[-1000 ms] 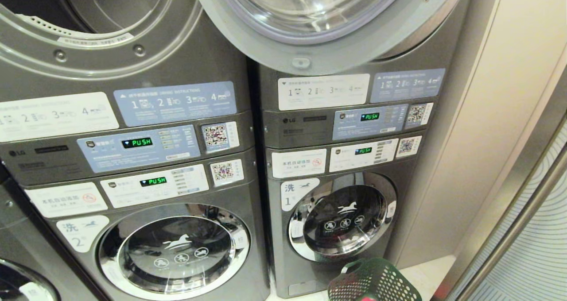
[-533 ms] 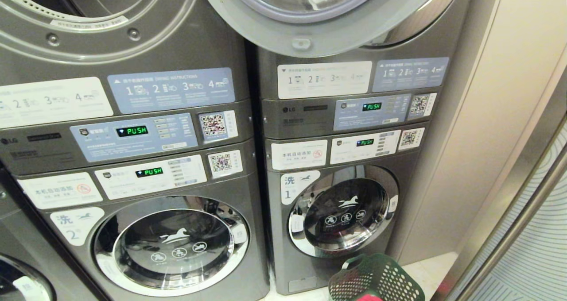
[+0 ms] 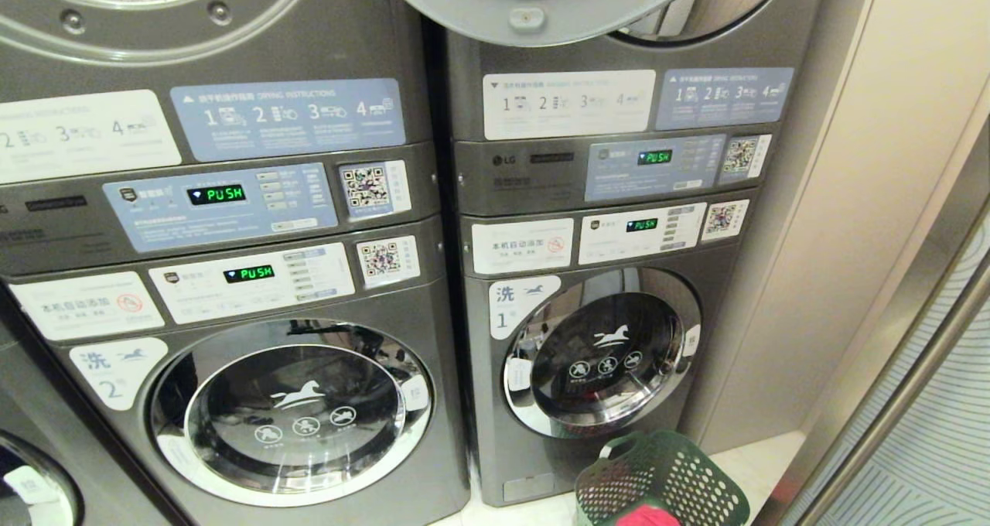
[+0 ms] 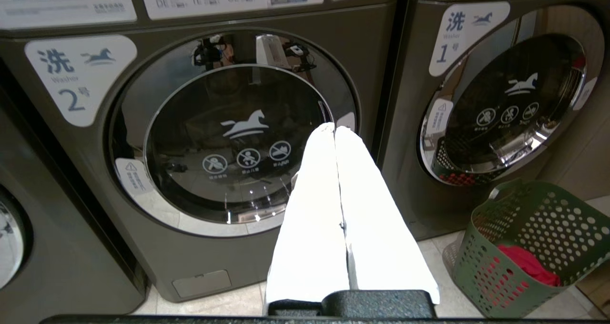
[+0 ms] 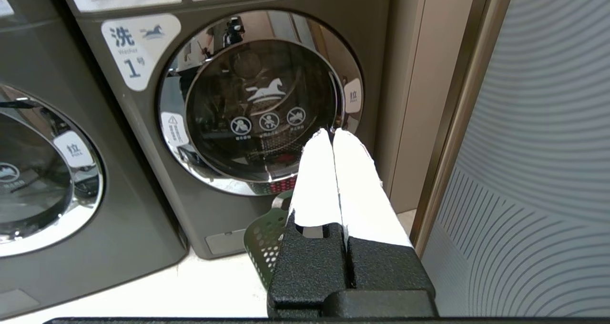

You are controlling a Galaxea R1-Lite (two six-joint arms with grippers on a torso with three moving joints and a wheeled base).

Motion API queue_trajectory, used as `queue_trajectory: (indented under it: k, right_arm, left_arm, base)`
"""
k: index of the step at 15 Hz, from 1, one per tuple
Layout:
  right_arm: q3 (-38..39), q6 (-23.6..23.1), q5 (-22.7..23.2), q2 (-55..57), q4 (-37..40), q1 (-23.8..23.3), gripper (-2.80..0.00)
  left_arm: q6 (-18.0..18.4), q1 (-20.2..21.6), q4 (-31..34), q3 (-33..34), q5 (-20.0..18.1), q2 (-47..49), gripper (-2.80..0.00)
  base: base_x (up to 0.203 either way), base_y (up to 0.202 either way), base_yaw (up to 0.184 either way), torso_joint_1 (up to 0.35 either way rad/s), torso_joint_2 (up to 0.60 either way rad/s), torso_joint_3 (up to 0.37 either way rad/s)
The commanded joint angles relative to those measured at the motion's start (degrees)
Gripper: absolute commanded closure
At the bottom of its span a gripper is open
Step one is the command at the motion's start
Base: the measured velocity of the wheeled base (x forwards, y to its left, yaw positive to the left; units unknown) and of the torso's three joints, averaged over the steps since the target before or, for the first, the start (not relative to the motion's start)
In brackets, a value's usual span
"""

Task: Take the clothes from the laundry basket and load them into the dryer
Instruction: Take the clothes out of the basket

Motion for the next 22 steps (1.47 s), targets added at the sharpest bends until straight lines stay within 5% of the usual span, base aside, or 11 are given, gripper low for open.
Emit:
queue_trajectory:
  k: [1, 22]
  right_arm:
    - [0.0, 0.0, 0.0, 0.0, 0.0, 0.0, 0.00]
    - [0.0, 0.0, 0.0, 0.0, 0.0, 0.0, 0.00]
  left_arm:
    - [0.0, 0.0, 0.0, 0.0, 0.0, -0.1, 0.00]
    - [-0.5, 0.0, 0.0, 0.0, 0.0, -0.1, 0.00]
  base:
    - [0.000, 0.000, 0.000, -0.260, 0.56, 0.282]
    - [0.000, 0.000, 0.000, -0.229, 0.50, 0.272]
